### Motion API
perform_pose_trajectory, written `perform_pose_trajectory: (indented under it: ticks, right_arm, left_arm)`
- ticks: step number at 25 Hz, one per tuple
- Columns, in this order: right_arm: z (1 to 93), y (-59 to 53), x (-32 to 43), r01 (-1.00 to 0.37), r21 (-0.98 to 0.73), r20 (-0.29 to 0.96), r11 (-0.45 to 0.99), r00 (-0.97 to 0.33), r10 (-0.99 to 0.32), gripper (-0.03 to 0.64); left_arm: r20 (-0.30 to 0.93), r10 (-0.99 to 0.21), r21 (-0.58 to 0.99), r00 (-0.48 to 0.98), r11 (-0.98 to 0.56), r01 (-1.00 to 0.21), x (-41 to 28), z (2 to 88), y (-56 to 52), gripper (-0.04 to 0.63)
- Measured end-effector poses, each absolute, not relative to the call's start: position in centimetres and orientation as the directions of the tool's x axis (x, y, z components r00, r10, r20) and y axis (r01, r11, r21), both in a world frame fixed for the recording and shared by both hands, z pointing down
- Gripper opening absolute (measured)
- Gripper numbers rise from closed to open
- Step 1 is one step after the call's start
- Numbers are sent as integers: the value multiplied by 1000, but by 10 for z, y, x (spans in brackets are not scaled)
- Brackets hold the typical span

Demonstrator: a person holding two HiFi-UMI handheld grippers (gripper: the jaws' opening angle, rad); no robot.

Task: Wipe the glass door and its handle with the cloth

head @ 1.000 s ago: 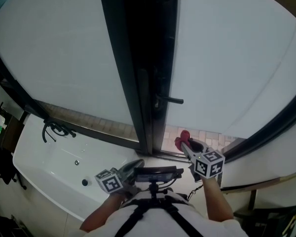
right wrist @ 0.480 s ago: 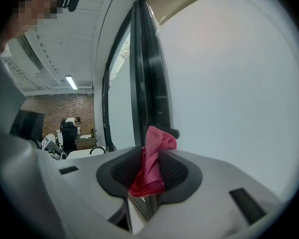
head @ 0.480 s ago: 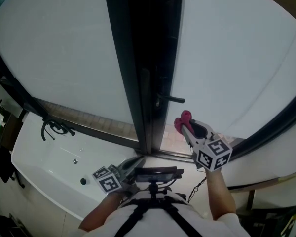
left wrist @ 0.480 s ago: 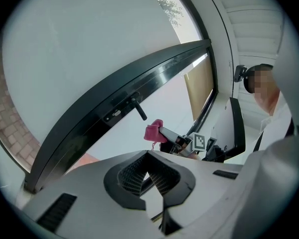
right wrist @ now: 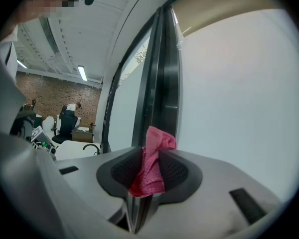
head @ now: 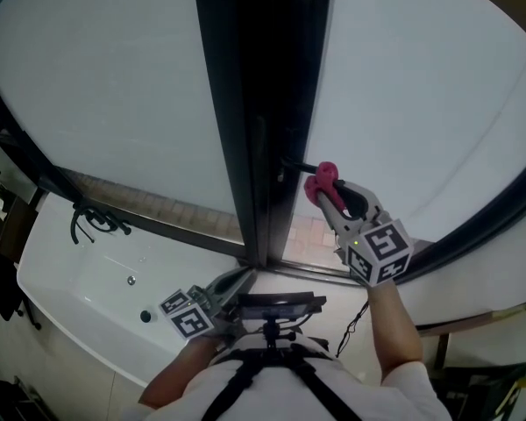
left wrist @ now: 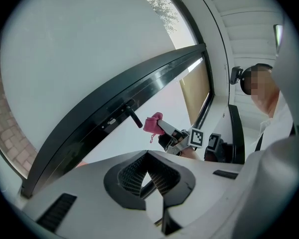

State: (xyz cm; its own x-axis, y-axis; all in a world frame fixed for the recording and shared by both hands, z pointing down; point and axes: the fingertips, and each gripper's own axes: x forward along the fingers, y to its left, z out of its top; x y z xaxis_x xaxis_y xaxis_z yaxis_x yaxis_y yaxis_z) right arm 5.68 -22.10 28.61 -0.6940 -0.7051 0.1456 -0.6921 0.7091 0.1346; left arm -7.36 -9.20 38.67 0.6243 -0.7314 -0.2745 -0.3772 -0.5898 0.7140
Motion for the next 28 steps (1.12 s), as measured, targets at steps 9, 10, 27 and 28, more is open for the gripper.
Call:
perform_pose_trajectory:
  ticks: [9, 10, 27, 28]
  right_arm:
    - [240, -238, 38, -656, 337, 83, 676, -694, -715, 110]
    - [237, -241, 36, -654, 349, 77, 672, -694, -715, 110]
    - [137, -287, 17, -708, 428, -133, 562, -664, -735, 110]
    - [133, -289, 15, -708, 433, -139, 558, -664, -734, 110]
  left_arm:
    - [-288, -733, 718, 616, -591, -368, -76, 384, -89, 2]
    - [-291, -735, 717, 613, -591, -368, -77, 383, -89, 2]
    - [-327, -733, 667, 596, -626, -404, -91, 355, -89, 2]
    - [-330, -733, 663, 594, -628, -407, -92, 353, -89, 2]
